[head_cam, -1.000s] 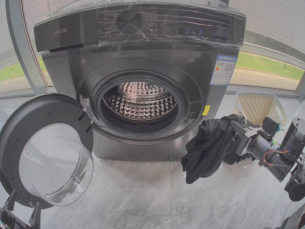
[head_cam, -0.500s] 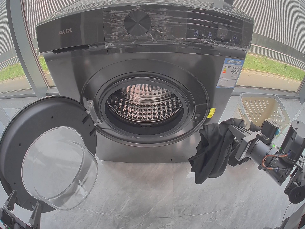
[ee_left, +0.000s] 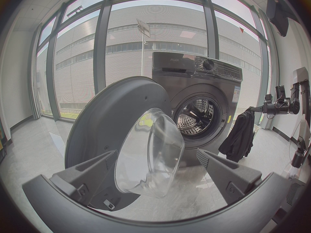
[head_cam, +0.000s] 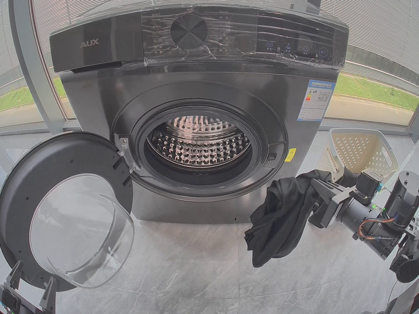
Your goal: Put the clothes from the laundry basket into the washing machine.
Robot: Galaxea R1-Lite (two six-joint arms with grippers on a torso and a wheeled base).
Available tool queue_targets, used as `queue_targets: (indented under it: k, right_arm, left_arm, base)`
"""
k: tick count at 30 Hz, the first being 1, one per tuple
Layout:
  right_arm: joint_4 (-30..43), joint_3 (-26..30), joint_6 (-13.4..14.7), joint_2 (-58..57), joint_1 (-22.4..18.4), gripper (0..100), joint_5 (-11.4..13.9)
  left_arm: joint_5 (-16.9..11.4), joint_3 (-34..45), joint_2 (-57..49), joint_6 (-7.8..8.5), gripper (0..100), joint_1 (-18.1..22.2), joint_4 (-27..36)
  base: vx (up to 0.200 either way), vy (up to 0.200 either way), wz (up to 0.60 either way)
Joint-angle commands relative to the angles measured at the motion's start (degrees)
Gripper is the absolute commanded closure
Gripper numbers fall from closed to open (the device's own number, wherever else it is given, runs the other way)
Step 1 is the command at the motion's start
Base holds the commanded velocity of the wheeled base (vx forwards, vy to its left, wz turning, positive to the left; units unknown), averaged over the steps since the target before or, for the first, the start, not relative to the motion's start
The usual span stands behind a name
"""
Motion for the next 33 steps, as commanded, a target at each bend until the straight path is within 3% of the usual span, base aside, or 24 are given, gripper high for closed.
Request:
queue_targets:
  k: [1,8,10,33]
  right_arm:
    - [0.0,0.58,-0.01,0.09,0.4,100,0.03]
    - [0.0,0.58,-0.01,0.0,0.92,100,-0.05]
    - [0.0,0.58,-0.19,-0.44,1.01,100,-0.05]
    - [-0.09,0.67,-0.1,-0.79,2.07,100,-0.05]
  left_arm:
    - [0.0,1.01,-0.95,-0.01,0,-0.08,0.0]
    - [0.0,1.01,-0.95,-0.1,0,0.01,0.0]
    - [-0.17,1.01,-1.04,1.3,0,0.01,0.0]
    - [-0.35,1.01,-1.04,1.3,0,0.01,0.0]
  base:
    - [0.0,0.0,0.0]
    - [0.0,0.0,0.0]
    - [0.0,0.0,0.0]
    - [0.0,0.0,0.0]
